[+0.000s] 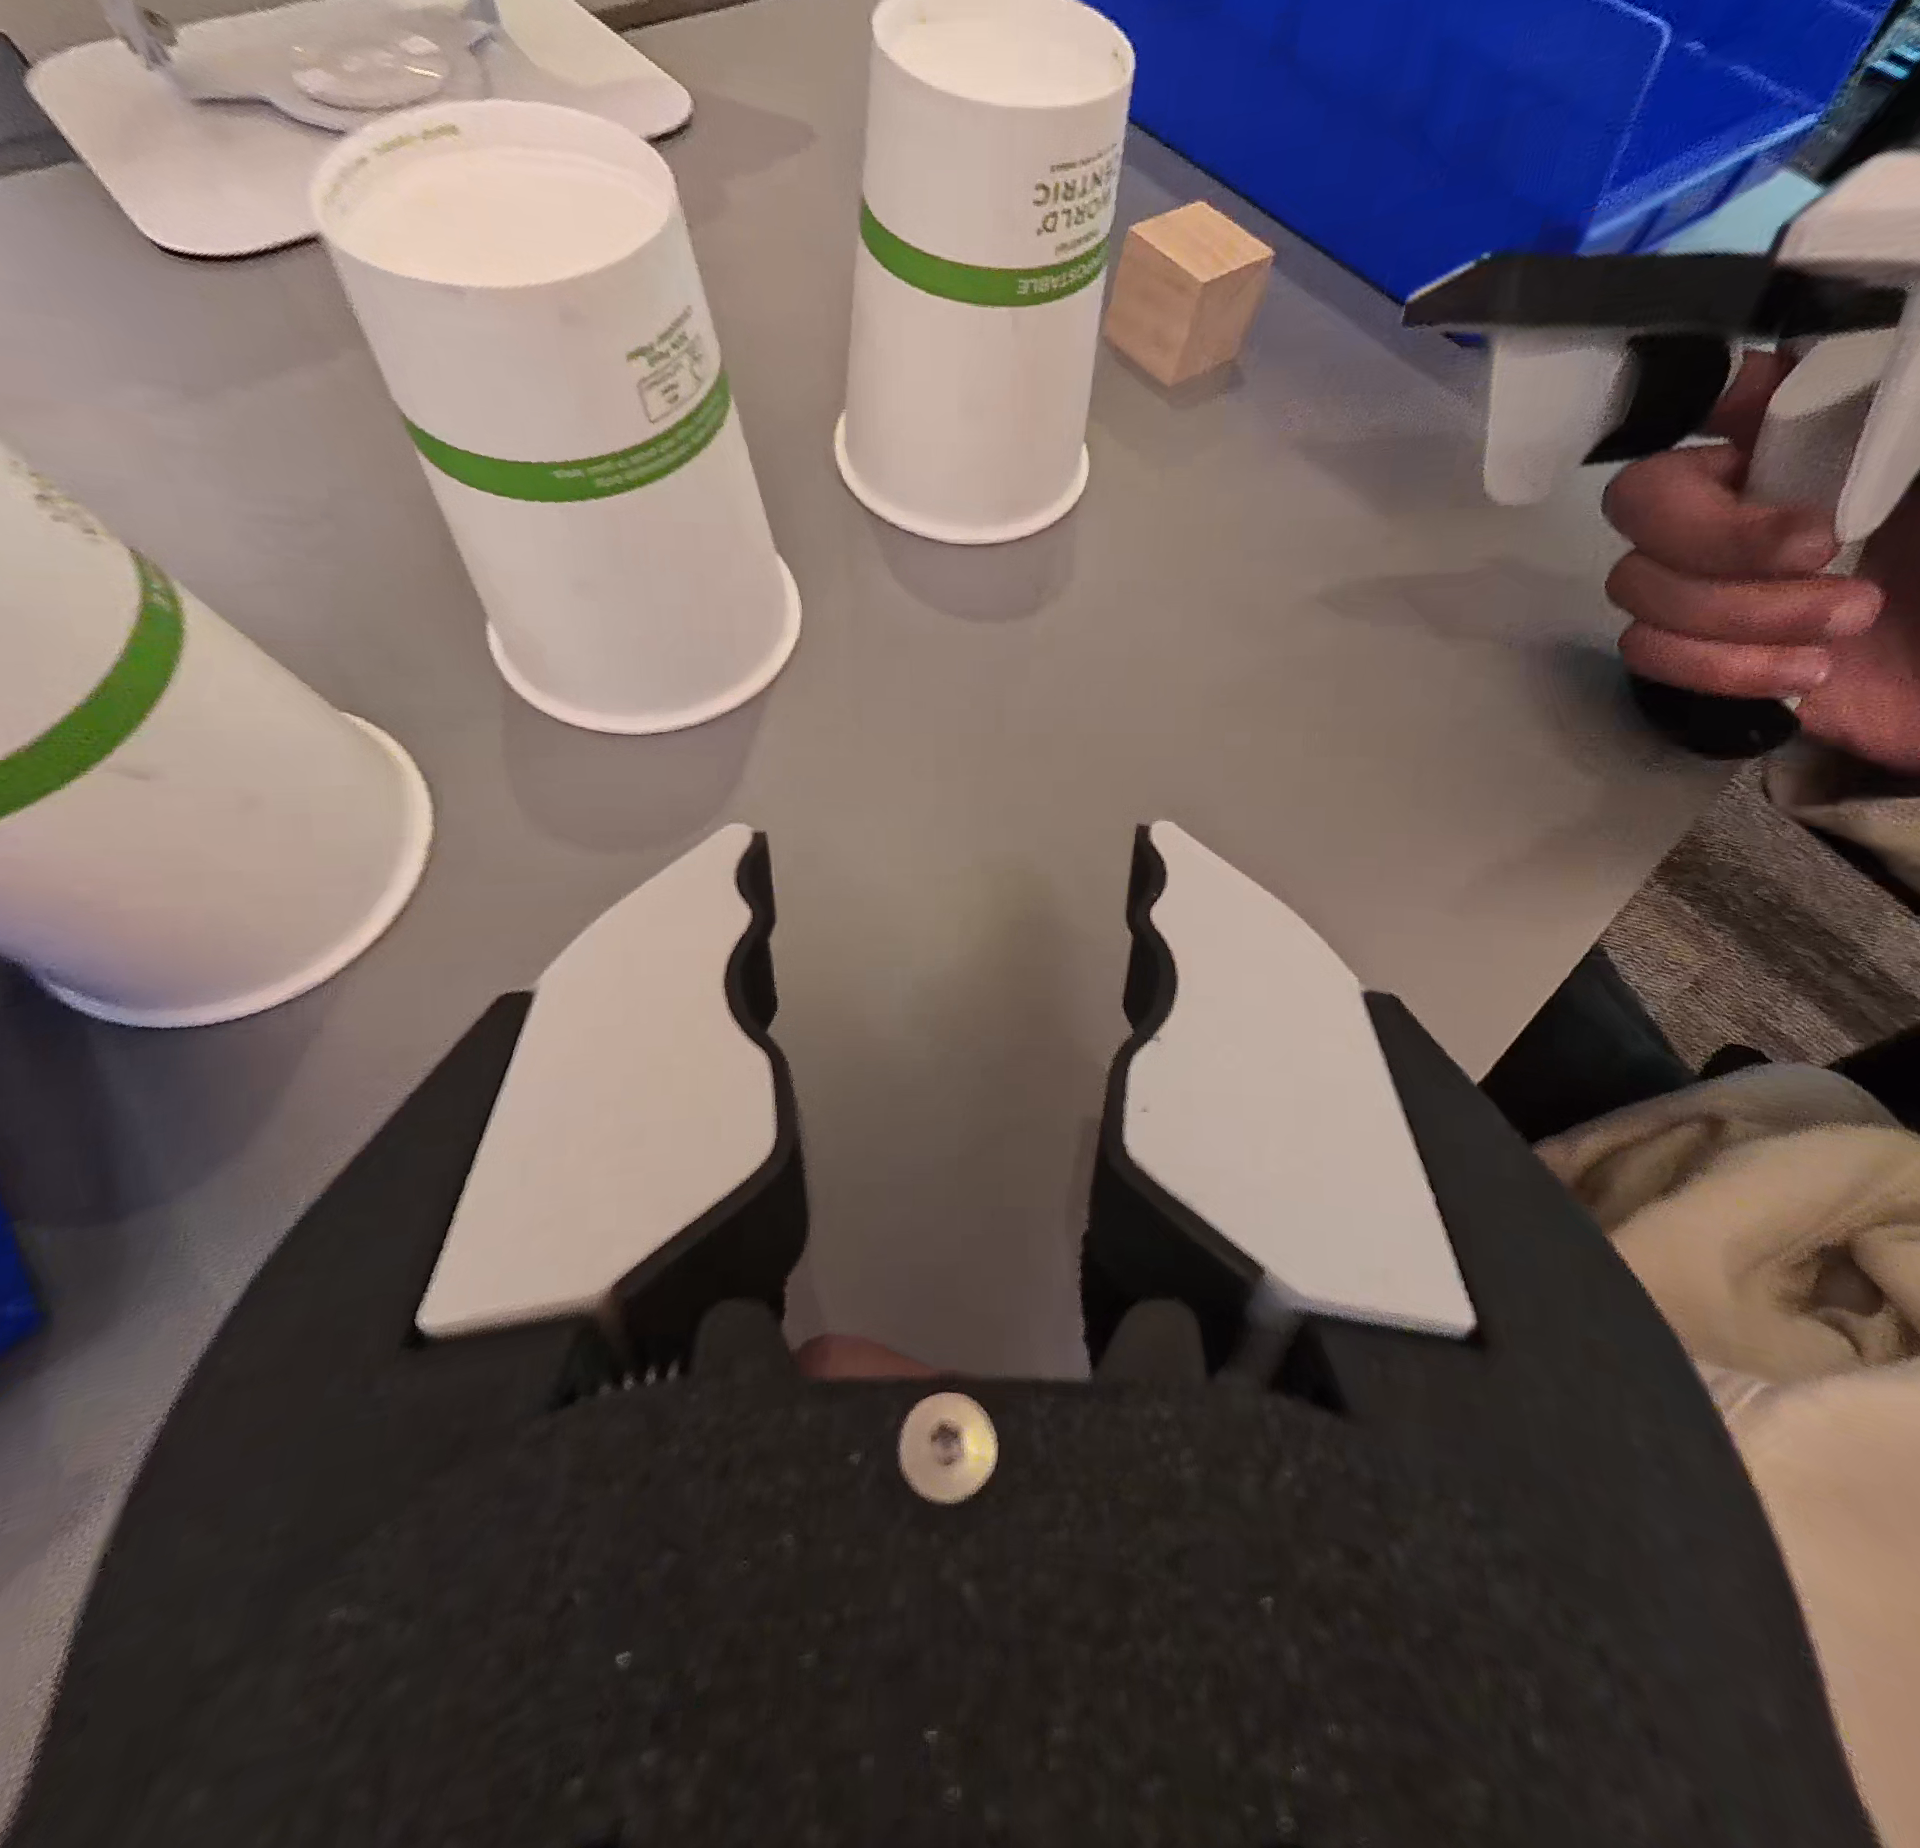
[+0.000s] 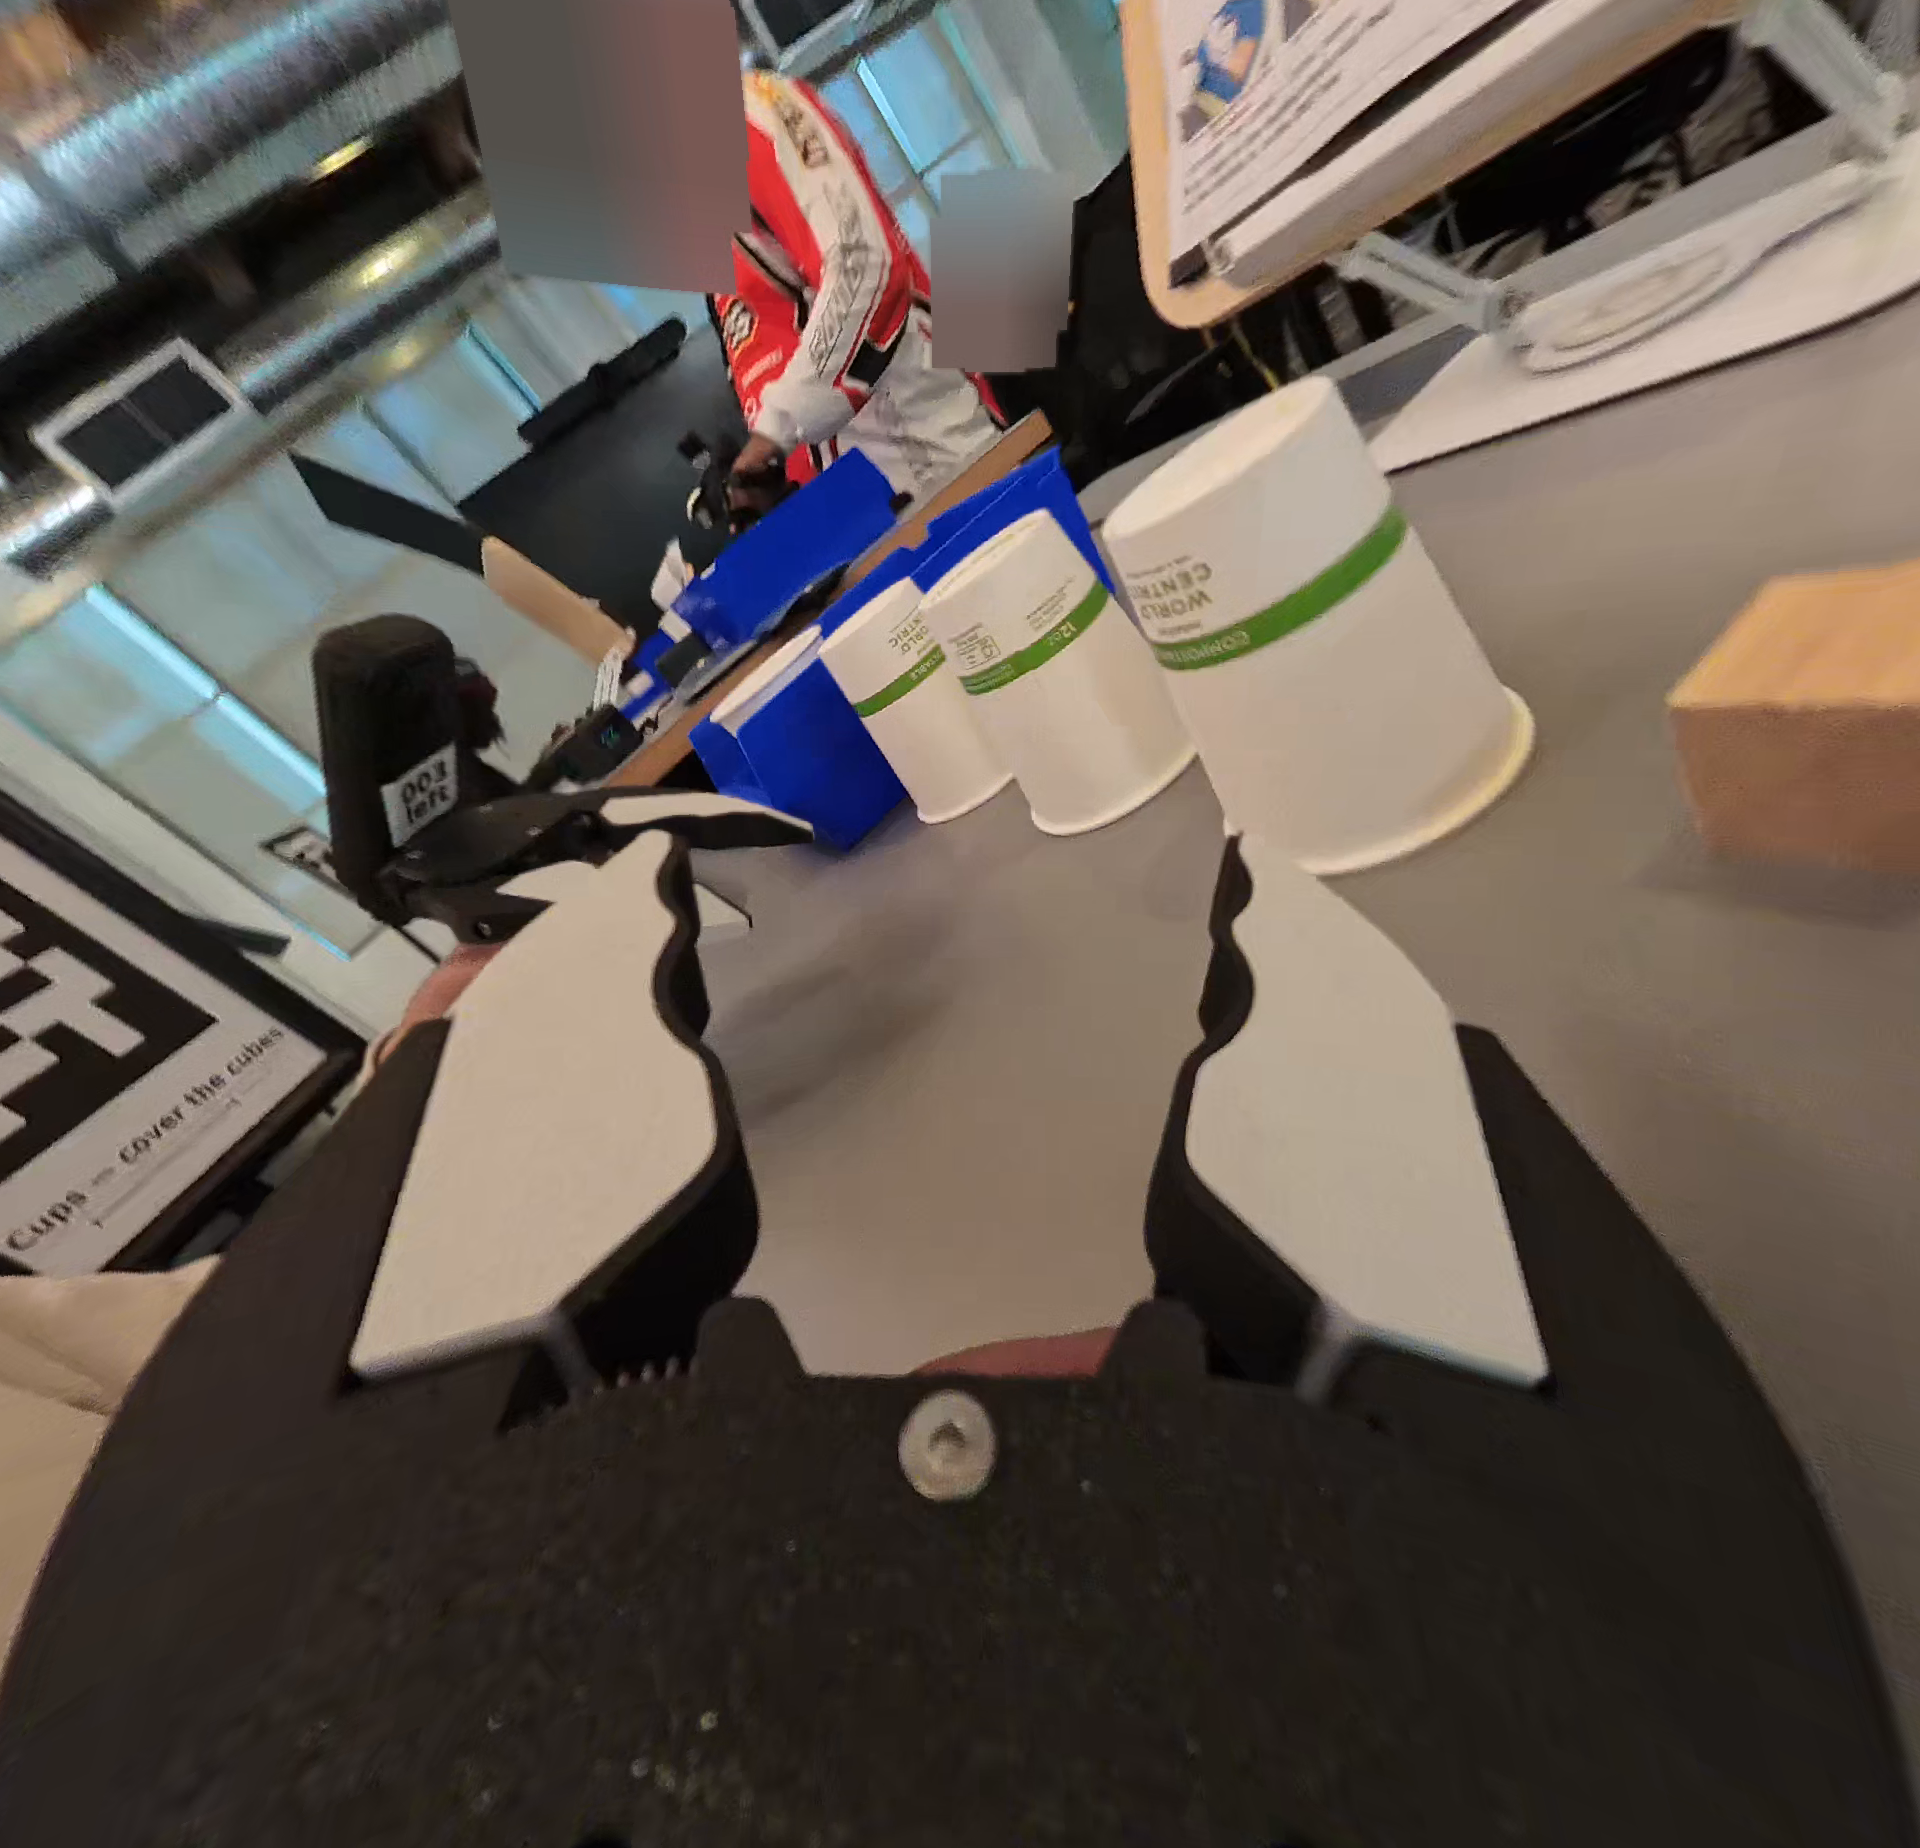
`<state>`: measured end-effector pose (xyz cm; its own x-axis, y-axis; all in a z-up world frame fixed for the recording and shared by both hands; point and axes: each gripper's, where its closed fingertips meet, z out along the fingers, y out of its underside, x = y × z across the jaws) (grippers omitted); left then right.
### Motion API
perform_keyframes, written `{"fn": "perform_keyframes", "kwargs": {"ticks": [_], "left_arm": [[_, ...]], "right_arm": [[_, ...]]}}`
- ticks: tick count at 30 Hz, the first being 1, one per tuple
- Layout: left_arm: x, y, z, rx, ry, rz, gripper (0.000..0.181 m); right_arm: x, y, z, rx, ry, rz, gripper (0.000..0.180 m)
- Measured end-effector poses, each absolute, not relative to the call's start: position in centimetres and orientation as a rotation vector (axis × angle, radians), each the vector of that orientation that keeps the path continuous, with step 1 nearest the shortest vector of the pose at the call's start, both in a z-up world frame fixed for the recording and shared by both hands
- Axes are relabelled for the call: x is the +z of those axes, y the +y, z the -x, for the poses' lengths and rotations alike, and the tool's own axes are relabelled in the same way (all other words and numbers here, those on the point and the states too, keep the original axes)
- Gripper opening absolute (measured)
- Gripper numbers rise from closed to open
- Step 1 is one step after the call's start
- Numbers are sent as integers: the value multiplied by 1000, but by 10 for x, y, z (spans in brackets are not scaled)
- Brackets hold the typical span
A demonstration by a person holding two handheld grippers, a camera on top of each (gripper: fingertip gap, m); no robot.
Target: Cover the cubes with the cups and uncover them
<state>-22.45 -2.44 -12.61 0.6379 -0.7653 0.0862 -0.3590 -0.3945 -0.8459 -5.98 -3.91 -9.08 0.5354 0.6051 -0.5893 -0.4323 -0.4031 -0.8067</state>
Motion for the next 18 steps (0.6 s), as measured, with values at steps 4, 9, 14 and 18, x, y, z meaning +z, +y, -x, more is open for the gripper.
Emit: {"fn": "perform_keyframes", "kwargs": {"ticks": [4,9,14,18], "left_arm": [[-128,-22,223,-558,904,1993,61],[-81,6,281,-340,940,1964,58],[-45,44,389,120,1121,2036,56],[-79,48,418,217,1367,2234,62]], "right_arm": [[-88,-55,57,1052,-228,1645,91],[-85,-59,51,1048,-222,1621,87],[-97,-59,60,1040,-289,1665,86],[-95,-61,67,1046,-324,1665,86]]}}
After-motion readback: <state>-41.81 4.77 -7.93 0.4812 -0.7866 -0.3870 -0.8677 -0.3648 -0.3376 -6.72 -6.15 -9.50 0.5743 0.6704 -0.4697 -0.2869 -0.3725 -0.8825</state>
